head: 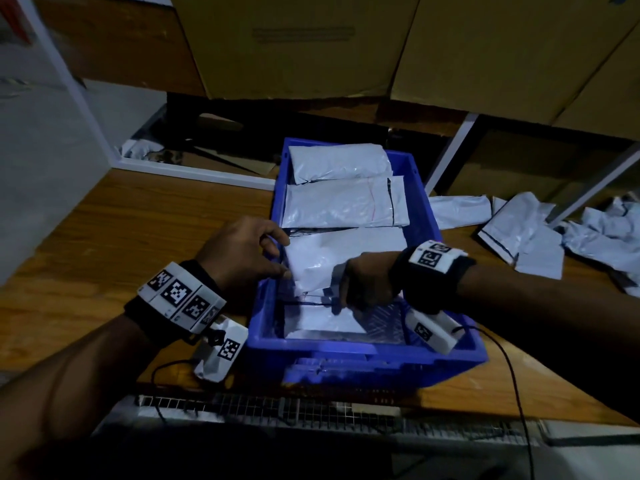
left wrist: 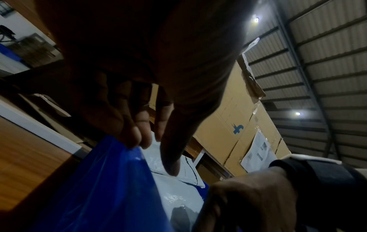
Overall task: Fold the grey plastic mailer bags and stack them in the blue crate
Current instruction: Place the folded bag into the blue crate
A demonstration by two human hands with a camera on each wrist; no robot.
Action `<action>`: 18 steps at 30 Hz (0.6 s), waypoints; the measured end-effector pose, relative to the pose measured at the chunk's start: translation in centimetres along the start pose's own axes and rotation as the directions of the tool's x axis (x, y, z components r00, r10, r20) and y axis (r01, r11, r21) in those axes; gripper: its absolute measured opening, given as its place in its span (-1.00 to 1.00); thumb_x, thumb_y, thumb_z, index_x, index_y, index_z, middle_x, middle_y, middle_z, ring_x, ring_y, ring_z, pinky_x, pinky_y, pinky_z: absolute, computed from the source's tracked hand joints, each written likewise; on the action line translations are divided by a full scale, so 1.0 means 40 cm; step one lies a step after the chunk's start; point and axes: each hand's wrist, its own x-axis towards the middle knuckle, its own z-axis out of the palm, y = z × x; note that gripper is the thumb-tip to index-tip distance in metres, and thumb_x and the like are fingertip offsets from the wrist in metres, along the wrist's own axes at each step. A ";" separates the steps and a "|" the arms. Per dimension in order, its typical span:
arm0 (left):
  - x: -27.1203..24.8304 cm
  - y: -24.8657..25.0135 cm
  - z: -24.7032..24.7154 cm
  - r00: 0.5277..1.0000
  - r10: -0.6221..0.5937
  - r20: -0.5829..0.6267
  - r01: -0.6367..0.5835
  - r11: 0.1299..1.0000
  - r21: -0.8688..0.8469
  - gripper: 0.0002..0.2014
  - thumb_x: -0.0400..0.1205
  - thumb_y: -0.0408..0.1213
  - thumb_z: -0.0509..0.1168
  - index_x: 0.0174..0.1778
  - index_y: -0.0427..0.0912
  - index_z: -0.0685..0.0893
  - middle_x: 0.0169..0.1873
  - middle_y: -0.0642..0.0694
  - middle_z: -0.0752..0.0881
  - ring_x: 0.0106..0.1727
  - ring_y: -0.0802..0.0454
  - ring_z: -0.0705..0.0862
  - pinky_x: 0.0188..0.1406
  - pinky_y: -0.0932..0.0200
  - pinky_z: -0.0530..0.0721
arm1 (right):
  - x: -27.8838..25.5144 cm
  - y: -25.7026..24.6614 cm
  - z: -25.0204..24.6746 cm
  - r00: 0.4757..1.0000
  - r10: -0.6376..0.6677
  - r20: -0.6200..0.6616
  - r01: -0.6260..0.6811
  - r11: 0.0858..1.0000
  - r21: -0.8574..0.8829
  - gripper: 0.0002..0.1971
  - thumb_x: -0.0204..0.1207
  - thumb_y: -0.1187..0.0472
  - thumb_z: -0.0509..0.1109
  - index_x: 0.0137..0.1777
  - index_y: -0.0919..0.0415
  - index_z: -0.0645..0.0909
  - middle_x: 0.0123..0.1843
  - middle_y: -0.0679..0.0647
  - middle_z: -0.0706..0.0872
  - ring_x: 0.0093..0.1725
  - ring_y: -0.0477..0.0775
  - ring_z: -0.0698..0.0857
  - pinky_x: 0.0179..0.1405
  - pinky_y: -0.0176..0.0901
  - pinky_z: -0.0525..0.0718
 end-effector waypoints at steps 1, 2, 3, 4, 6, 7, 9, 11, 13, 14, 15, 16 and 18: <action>-0.003 -0.003 -0.001 1.000 0.006 -0.005 -0.006 1.000 -0.004 -0.51 0.25 -0.20 0.79 0.05 0.04 0.80 -0.19 0.04 0.78 -0.13 0.06 0.78 -0.03 -0.17 0.82 | 0.013 -0.007 0.012 0.998 -0.063 -0.006 0.063 0.997 -0.054 -0.50 0.68 0.40 0.32 -0.40 -0.08 0.83 -0.05 0.20 0.77 -0.08 0.23 0.76 0.07 0.07 0.74; -0.008 -0.006 -0.002 1.000 0.012 -0.012 -0.012 1.000 -0.009 -0.52 0.24 -0.19 0.79 0.04 0.05 0.80 -0.19 0.05 0.78 -0.14 0.06 0.79 -0.03 -0.16 0.83 | 0.011 -0.029 0.012 0.998 -0.041 0.041 0.044 0.996 -0.080 -0.67 0.68 0.38 0.35 -0.20 0.07 0.85 0.01 0.19 0.78 -0.09 0.12 0.73 0.04 -0.03 0.70; -0.012 -0.009 -0.002 1.000 0.018 -0.018 -0.019 1.000 -0.014 -0.53 0.25 -0.18 0.78 0.04 0.05 0.80 -0.19 0.05 0.78 -0.13 0.06 0.79 -0.03 -0.16 0.83 | 0.017 -0.041 0.012 1.000 0.009 0.023 -0.009 1.000 -0.016 -0.85 0.62 0.34 0.44 0.02 0.14 0.83 0.09 0.16 0.81 -0.06 0.04 0.72 0.05 -0.11 0.69; -0.016 -0.011 -0.003 0.999 0.025 -0.022 -0.026 1.000 -0.015 -0.54 0.26 -0.17 0.78 0.05 0.04 0.80 -0.19 0.05 0.78 -0.13 0.07 0.79 -0.04 -0.15 0.83 | 0.025 -0.048 0.002 0.999 0.041 -0.012 -0.041 0.999 0.002 -0.76 0.55 0.30 0.53 0.20 0.16 0.79 0.16 0.10 0.83 0.01 0.01 0.73 0.13 -0.17 0.68; -0.023 -0.013 -0.003 0.999 0.041 -0.033 -0.042 0.999 -0.016 -0.56 0.31 -0.16 0.76 0.07 0.01 0.80 -0.20 0.06 0.79 -0.13 0.10 0.79 -0.04 -0.12 0.83 | 0.022 -0.067 -0.023 0.997 0.019 -0.077 -0.023 0.998 -0.050 -0.59 0.47 0.21 0.62 0.34 0.09 0.75 0.21 0.03 0.82 0.16 0.05 0.74 0.23 -0.16 0.66; -0.026 -0.015 -0.002 0.998 0.046 -0.039 -0.046 0.999 -0.020 -0.57 0.33 -0.15 0.75 0.08 -0.01 0.80 -0.20 0.06 0.79 -0.14 0.12 0.78 -0.04 -0.10 0.83 | 0.023 -0.072 -0.038 0.995 -0.009 -0.101 0.003 0.998 -0.065 -0.58 0.48 0.18 0.63 0.34 0.07 0.76 0.22 0.03 0.82 0.20 0.07 0.74 0.23 -0.17 0.65; -0.029 -0.019 -0.001 0.997 0.051 -0.050 -0.053 0.998 -0.032 -0.58 0.34 -0.13 0.74 0.09 0.00 0.80 -0.20 0.07 0.80 -0.15 0.15 0.78 -0.03 -0.10 0.82 | 0.023 -0.086 -0.054 0.995 -0.008 -0.095 0.002 0.998 -0.062 -0.62 0.49 0.18 0.61 0.32 0.04 0.77 0.22 0.00 0.82 0.21 0.05 0.75 0.23 -0.18 0.66; -0.032 -0.023 0.000 0.997 0.056 -0.049 -0.058 0.998 -0.038 -0.58 0.35 -0.09 0.73 0.09 0.02 0.80 -0.17 0.09 0.80 -0.13 0.15 0.78 0.00 -0.10 0.82 | 0.024 -0.088 -0.048 0.999 0.005 -0.054 -0.007 0.999 -0.036 -0.68 0.51 0.22 0.57 0.25 -0.01 0.81 0.10 -0.05 0.85 0.07 0.00 0.78 0.15 -0.15 0.74; -0.032 -0.028 0.001 0.997 0.063 -0.048 -0.065 0.997 -0.045 -0.60 0.37 -0.05 0.70 0.09 0.05 0.79 -0.17 0.12 0.80 -0.09 0.16 0.78 0.03 -0.11 0.81 | 0.039 -0.082 -0.025 1.000 0.017 0.021 -0.017 1.000 -0.004 -0.69 0.53 0.34 0.45 0.19 0.04 0.82 -0.02 0.03 0.87 -0.13 0.03 0.78 -0.05 -0.09 0.79; -0.032 -0.031 0.001 0.997 0.067 -0.049 -0.069 0.996 -0.053 -0.61 0.39 -0.04 0.69 0.10 0.05 0.79 -0.18 0.13 0.80 -0.08 0.16 0.78 0.05 -0.12 0.81 | 0.045 -0.085 -0.015 0.996 0.016 0.083 -0.018 1.000 0.015 -0.67 0.54 0.40 0.39 0.22 0.14 0.81 0.02 0.16 0.88 -0.13 0.10 0.79 -0.07 0.00 0.79; -0.033 -0.032 0.000 0.996 0.072 -0.050 -0.075 0.995 -0.059 -0.62 0.40 -0.04 0.68 0.10 0.06 0.79 -0.18 0.13 0.80 -0.08 0.17 0.79 0.06 -0.13 0.81 | 0.057 -0.084 -0.007 0.989 0.016 0.149 -0.024 0.999 0.046 -0.67 0.58 0.45 0.36 0.29 0.26 0.77 0.11 0.29 0.85 -0.06 0.21 0.80 -0.03 0.07 0.80; -0.033 -0.036 0.000 0.996 0.075 -0.052 -0.078 0.995 -0.061 -0.63 0.42 -0.04 0.67 0.11 0.06 0.78 -0.17 0.13 0.81 -0.07 0.17 0.79 0.06 -0.13 0.81 | 0.063 -0.086 -0.003 0.979 0.033 0.203 -0.048 0.996 0.070 -0.68 0.64 0.45 0.35 0.36 0.38 0.70 0.15 0.37 0.82 0.01 0.32 0.79 -0.01 0.08 0.82; -0.035 -0.044 -0.003 0.995 0.081 -0.054 -0.085 0.994 -0.069 -0.65 0.44 -0.07 0.65 0.12 0.05 0.78 -0.16 0.13 0.81 -0.05 0.21 0.78 0.09 -0.08 0.81 | 0.072 -0.107 0.007 0.940 0.074 0.332 -0.081 0.997 0.007 -0.69 0.73 0.39 0.28 0.41 0.49 0.62 0.01 0.32 0.76 -0.17 0.30 0.75 -0.39 -0.19 0.80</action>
